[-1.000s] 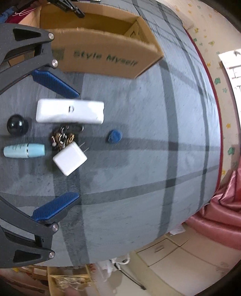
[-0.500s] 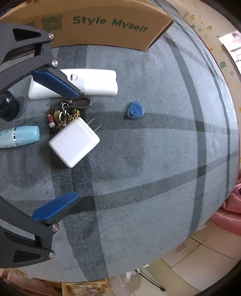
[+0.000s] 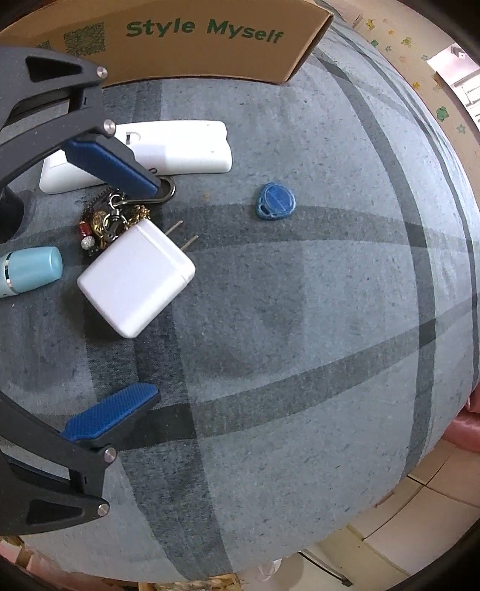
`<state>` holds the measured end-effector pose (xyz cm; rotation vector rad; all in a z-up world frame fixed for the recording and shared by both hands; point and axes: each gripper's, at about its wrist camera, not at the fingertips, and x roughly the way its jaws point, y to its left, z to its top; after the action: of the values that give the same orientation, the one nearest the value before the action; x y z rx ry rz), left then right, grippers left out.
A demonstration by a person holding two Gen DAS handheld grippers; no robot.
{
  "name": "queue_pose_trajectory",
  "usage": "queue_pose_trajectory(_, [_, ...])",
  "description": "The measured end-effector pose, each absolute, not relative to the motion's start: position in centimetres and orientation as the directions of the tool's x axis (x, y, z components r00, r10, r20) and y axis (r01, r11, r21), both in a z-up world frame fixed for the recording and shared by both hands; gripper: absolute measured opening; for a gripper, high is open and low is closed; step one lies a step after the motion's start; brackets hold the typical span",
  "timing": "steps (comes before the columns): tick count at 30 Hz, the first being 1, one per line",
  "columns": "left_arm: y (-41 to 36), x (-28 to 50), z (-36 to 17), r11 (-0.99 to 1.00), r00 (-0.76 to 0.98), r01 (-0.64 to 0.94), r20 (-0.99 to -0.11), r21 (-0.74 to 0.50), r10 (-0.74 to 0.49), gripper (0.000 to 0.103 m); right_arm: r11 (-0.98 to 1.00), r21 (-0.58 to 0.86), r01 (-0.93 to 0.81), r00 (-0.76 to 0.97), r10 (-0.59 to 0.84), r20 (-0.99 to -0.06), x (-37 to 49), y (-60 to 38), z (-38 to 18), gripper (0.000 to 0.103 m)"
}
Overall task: Organize rigid objects
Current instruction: 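Grasp the white square charger with the right gripper and lift it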
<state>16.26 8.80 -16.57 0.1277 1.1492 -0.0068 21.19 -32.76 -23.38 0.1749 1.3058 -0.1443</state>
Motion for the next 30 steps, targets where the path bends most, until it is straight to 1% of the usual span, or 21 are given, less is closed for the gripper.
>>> queue_pose_trajectory(2, [8.9, 16.2, -16.6, 0.993, 0.408, 0.069, -0.911, 0.093, 0.057, 0.015, 0.981, 0.036, 0.193, 0.252, -0.014, -0.968, 21.6, -32.7, -23.5, 0.099])
queue_pose_trajectory(4, [9.0, 16.2, -16.6, 0.993, 0.408, 0.069, -0.911, 0.092, 0.056, 0.015, 0.982, 0.03, 0.187, 0.242, -0.016, -0.97, 21.9, -32.3, -23.8, 0.089])
queue_pose_trajectory(6, [9.0, 16.2, -16.6, 0.993, 0.408, 0.068, -0.911, 0.092, 0.056, 0.015, 0.982, 0.028, 0.185, 0.23, -0.016, -0.973, 22.1, -32.1, -24.1, 0.084])
queue_pose_trajectory(7, [9.0, 16.2, -16.6, 0.993, 0.408, 0.068, -0.911, 0.093, 0.057, 0.015, 0.983, 0.028, 0.183, 0.227, -0.014, -0.974, 22.1, -31.8, -24.2, 0.079])
queue_pose_trajectory(9, [8.9, 16.2, -16.6, 0.993, 0.408, 0.069, -0.911, 0.095, 0.059, 0.015, 0.983, 0.035, 0.181, 0.228, -0.008, -0.974, 22.0, -31.6, -24.4, 0.066])
queue_pose_trajectory(23, [9.0, 16.2, -16.9, 0.993, 0.405, 0.068, -0.913, 0.091, 0.056, 0.015, 0.983, 0.033, 0.18, 0.239, -0.012, -0.971, 21.3, -30.6, -22.3, 0.065])
queue_pose_trajectory(30, [8.9, 16.2, -16.9, 0.992, 0.403, 0.074, -0.913, 0.1, 0.061, 0.015, 0.984, 0.022, 0.175, 0.262, -0.025, -0.965, 20.6, -29.9, -19.6, 0.065])
